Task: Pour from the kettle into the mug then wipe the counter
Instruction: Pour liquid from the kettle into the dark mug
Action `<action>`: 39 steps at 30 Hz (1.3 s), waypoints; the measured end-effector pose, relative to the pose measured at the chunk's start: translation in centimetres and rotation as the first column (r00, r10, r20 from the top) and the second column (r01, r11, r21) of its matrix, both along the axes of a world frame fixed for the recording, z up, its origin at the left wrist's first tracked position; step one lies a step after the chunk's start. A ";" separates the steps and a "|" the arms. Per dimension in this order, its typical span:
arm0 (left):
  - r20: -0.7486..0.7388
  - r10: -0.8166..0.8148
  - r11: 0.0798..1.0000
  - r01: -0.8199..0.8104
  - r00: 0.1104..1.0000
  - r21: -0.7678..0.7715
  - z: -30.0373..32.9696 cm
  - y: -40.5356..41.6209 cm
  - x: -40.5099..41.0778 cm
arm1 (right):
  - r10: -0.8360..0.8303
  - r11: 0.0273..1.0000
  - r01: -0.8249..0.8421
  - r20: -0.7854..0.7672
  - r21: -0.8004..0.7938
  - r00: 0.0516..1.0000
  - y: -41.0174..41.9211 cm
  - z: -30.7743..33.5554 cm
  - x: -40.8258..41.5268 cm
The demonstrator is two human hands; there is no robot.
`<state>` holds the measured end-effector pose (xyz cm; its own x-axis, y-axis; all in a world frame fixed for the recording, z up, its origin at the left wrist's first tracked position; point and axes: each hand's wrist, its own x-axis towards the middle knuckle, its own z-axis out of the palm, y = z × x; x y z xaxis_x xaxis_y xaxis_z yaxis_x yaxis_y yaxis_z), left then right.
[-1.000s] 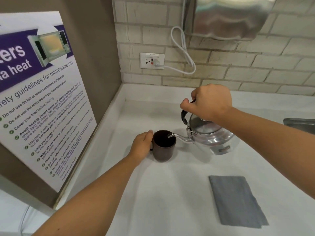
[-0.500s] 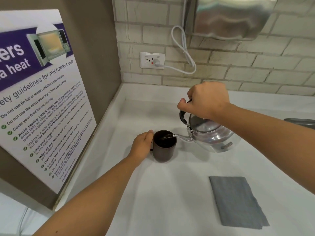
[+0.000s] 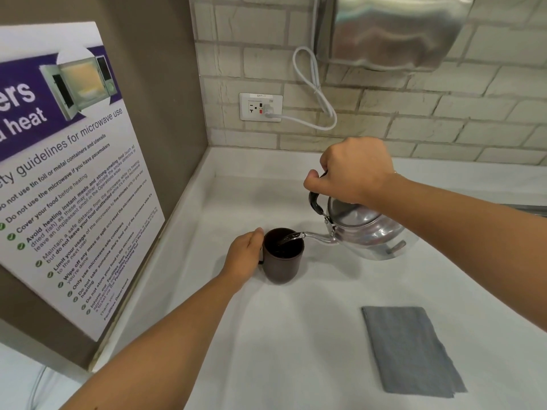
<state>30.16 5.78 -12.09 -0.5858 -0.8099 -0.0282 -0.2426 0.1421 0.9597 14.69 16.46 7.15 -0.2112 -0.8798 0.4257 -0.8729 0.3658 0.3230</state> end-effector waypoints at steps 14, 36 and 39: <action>0.018 0.014 1.000 -0.014 1.000 0.004 0.3 0.1 0.1 | 0.019 0.999 -0.018 -0.025 0.037 1.000 -0.3 0.7 0.3; 0.023 0.007 1.000 -0.007 1.000 0.015 0.5 0.2 0.2 | -0.012 0.999 0.013 0.048 -0.031 0.999 0.2 0.5 -0.8; 0.028 0.011 1.000 -0.012 1.000 0.014 0.5 0.3 0.2 | -0.016 0.998 0.022 0.091 -0.064 0.996 0.5 0.2 -1.4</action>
<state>30.37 6.04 -11.64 -0.5752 -0.8161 -0.0558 -0.2706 0.1255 0.9545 13.30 17.01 7.31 -0.2682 -0.8464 0.4600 -0.8899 0.4006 0.2181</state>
